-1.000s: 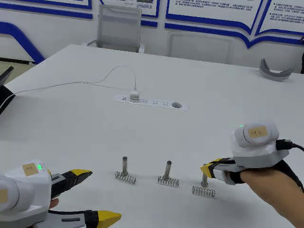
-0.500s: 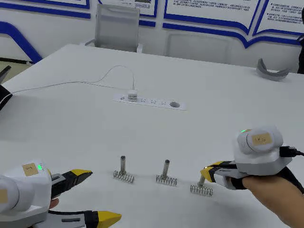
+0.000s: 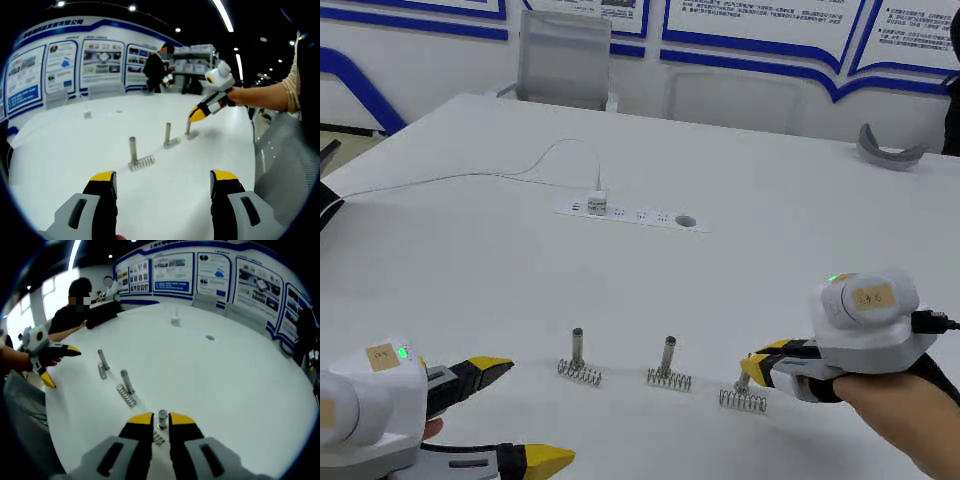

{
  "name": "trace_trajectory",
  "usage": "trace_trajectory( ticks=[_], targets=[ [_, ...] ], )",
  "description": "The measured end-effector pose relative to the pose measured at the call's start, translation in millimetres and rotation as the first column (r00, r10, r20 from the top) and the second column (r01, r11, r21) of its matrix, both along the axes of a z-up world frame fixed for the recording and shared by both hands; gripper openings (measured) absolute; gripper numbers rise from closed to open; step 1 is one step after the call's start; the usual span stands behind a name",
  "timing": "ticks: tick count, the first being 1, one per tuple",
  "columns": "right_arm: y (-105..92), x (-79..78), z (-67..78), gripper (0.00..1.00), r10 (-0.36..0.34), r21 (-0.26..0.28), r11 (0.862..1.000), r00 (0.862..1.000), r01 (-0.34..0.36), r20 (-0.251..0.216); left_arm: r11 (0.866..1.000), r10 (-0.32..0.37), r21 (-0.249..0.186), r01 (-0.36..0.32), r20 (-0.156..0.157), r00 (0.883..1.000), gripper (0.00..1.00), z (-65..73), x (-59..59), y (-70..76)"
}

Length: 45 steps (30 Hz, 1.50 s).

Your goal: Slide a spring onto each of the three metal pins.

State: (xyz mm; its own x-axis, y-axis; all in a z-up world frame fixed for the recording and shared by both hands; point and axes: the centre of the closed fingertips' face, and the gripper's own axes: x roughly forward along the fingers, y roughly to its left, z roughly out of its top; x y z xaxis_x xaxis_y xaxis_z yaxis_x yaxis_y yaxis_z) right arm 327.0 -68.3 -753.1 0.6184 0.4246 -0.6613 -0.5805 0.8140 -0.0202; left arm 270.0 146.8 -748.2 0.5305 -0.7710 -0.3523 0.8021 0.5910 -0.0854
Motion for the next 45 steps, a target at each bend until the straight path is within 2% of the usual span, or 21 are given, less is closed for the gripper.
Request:
trace_trajectory(
  ticks=[4,9,19,24,28,30,38,42,45],
  targets=[
    [-6.4,-5.2,1.5,0.15,0.010,-0.001,1.000,1.000,-0.010,0.003,1.000,-0.001,0.000,0.001,0.000,1.000,0.78,0.1,-0.1,0.0],
    [-13.8,-12.2,-6.4,0.16,0.041,-0.011,0.999,0.999,-0.041,-0.016,1.000,-0.004,0.001,0.004,-0.002,1.000,0.77,-0.3,-0.2,-1.5],
    [-6.1,-18.1,-21.3,0.17,0.151,-0.040,0.987,0.987,-0.153,-0.062,1.000,-0.014,0.004,0.014,-0.005,1.000,0.77,-2.3,-0.6,-2.9],
    [-1.7,-22.3,-30.8,0.17,0.218,-0.076,0.971,0.971,-0.226,-0.096,1.000,-0.013,0.004,0.013,-0.008,1.000,0.77,-3.9,-1.0,-2.0],
    [-1.0,-24.2,-37.8,0.17,0.277,-0.129,0.948,0.953,-0.292,-0.122,1.000,-0.011,0.005,0.011,-0.013,1.000,0.77,-5.1,-2.0,0.4],
    [0.3,-25.4,-39.5,0.17,0.298,-0.139,0.939,0.945,-0.316,-0.137,1.000,-0.012,0.005,0.012,-0.014,1.000,0.77,-5.6,-2.6,0.4],
    [0.1,-27.6,-46.9,0.16,0.347,-0.185,0.906,0.919,-0.379,-0.184,1.000,-0.022,0.009,0.022,-0.018,1.000,0.77,-7.3,-4.7,-1.9],
    [-0.7,-29.2,-50.2,0.15,0.360,-0.197,0.896,0.910,-0.399,-0.204,0.999,-0.029,0.011,0.030,-0.023,0.999,0.77,-8.9,-7.0,-4.1],
    [-1.9,-30.0,-52.6,0.15,0.359,-0.200,0.893,0.907,-0.402,-0.220,0.999,-0.034,0.012,0.034,-0.025,0.999,0.76,-9.4,-8.1,-5.0]
  ],
)
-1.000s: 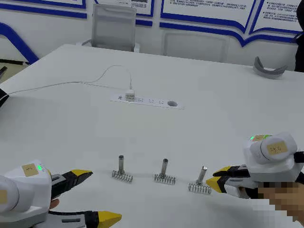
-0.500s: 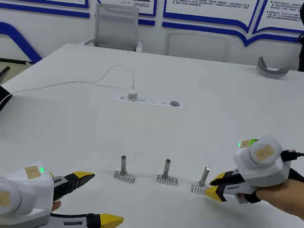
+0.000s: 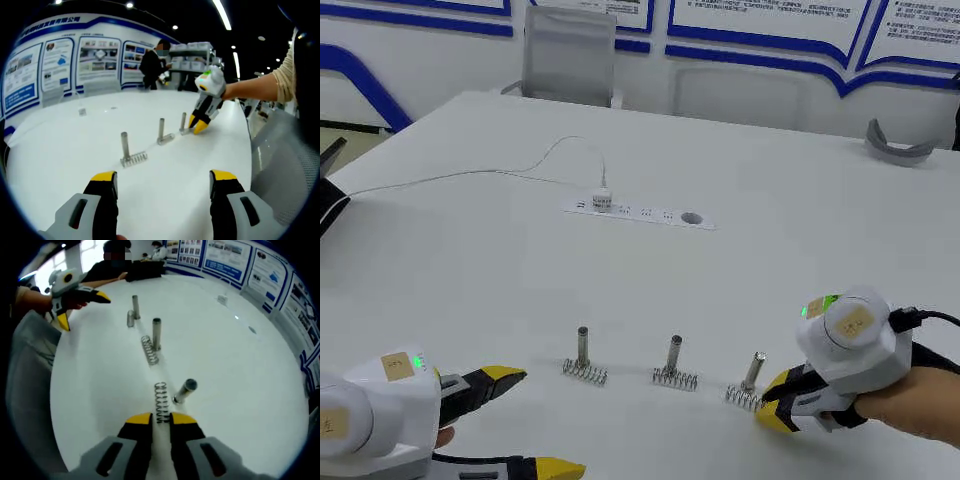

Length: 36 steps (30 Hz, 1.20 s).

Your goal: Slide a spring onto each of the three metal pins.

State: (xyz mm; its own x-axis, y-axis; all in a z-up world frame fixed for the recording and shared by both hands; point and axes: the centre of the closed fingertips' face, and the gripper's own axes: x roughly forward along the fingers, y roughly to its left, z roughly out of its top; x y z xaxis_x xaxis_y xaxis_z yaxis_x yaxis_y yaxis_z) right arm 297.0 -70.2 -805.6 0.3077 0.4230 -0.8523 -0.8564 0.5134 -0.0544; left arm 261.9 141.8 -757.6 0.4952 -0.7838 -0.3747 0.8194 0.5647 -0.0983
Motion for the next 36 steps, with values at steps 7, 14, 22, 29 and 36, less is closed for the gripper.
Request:
trace_trajectory(
  ticks=[7,14,22,29,36],
  targets=[
    [1.0,-2.3,0.1,0.12,0.001,-0.001,1.000,1.000,-0.001,-0.014,1.000,-0.022,0.001,0.022,-0.002,1.000,0.76,-0.5,-4.3,-6.0],
    [4.1,-10.9,5.6,0.12,0.022,-0.011,1.000,1.000,-0.022,-0.008,0.997,-0.075,0.011,0.075,-0.007,0.997,0.74,-2.3,-13.6,-20.6],
    [12.9,-22.1,18.1,0.12,0.063,-0.001,0.998,0.998,-0.063,-0.003,0.988,-0.152,0.033,0.153,-0.004,0.988,0.72,-2.8,-17.9,-40.9],
    [29.0,-31.4,29.6,0.12,0.127,0.006,0.992,0.992,-0.127,-0.004,0.979,-0.203,0.041,0.202,0.012,0.979,0.68,0.6,-15.5,-58.3],
    [46.4,-39.9,37.3,0.12,0.189,0.017,0.982,0.982,-0.189,-0.009,0.970,-0.242,0.043,0.241,0.031,0.970,0.62,3.4,-13.2,-73.7]
  ],
)
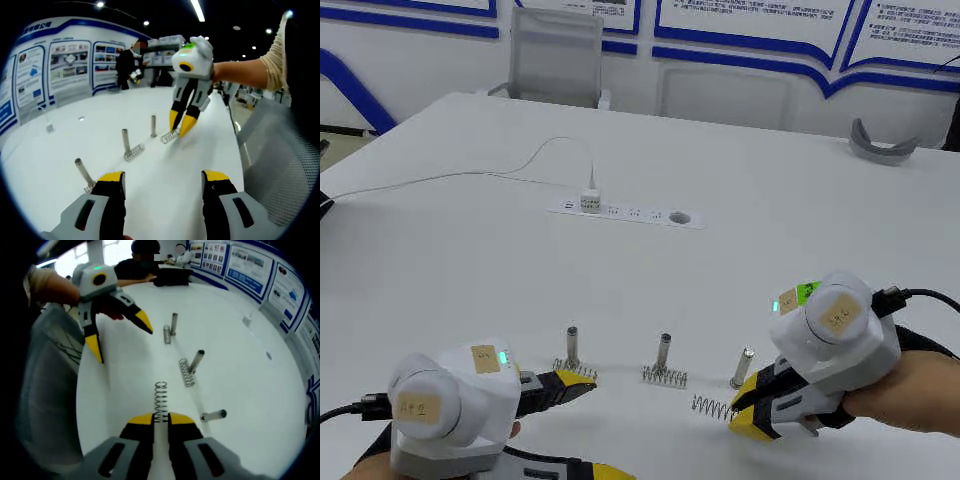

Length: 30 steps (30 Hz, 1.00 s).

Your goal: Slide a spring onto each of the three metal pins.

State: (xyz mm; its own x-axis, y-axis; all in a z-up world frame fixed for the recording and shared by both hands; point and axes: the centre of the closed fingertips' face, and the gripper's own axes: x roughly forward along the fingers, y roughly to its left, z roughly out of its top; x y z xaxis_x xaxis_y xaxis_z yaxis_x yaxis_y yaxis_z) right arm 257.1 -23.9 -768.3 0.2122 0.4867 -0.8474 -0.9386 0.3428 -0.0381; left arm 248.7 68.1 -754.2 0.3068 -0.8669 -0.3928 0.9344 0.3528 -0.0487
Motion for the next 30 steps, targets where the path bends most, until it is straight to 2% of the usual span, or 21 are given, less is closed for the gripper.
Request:
trace_trajectory(
  ticks=[13,21,30],
  targets=[
    [22.8,-12.8,10.2,0.12,0.109,-0.001,0.994,0.994,-0.109,-0.006,0.997,-0.073,-0.009,0.074,0.047,0.996,0.46,5.6,-0.6,-28.2],
    [31.6,-20.4,12.4,0.12,0.167,-0.007,0.986,0.986,-0.167,-0.013,0.993,-0.121,0.000,0.121,0.082,0.989,0.35,8.7,-5.1,-39.5],
    [34.4,-24.8,14.3,0.12,0.199,-0.017,0.980,0.980,-0.199,-0.017,0.988,-0.156,0.012,0.155,0.111,0.982,0.23,8.3,-8.2,-45.9]
  ],
)
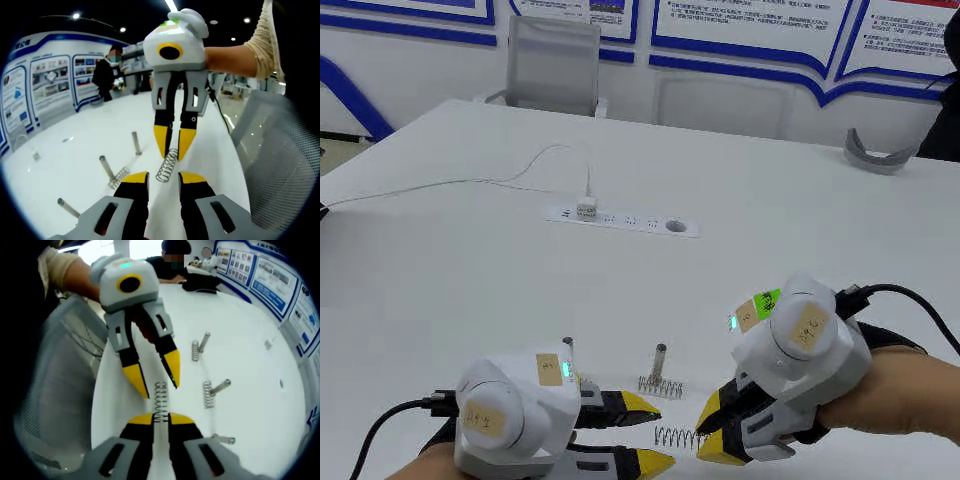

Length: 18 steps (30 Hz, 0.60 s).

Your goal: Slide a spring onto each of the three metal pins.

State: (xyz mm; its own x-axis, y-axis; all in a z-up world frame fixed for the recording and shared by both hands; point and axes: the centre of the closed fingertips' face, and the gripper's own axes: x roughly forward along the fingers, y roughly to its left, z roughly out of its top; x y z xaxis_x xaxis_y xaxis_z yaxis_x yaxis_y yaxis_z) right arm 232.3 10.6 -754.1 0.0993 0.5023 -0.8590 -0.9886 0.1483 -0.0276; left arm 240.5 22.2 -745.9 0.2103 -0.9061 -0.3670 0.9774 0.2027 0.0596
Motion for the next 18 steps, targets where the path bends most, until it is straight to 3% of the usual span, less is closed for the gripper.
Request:
trace_trajectory(
  ticks=[8,18],
  targets=[
    [1.5,-3.0,2.2,0.12,0.012,-0.006,1.000,1.000,-0.012,0.000,1.000,-0.025,0.004,0.025,0.029,0.999,0.14,1.0,-2.9,-2.9],
    [11.8,-3.0,24.2,0.12,0.012,0.050,0.999,1.000,-0.013,0.021,1.000,-0.023,0.014,0.022,0.034,0.999,0.12,-0.9,-2.1,-1.2]
  ],
)
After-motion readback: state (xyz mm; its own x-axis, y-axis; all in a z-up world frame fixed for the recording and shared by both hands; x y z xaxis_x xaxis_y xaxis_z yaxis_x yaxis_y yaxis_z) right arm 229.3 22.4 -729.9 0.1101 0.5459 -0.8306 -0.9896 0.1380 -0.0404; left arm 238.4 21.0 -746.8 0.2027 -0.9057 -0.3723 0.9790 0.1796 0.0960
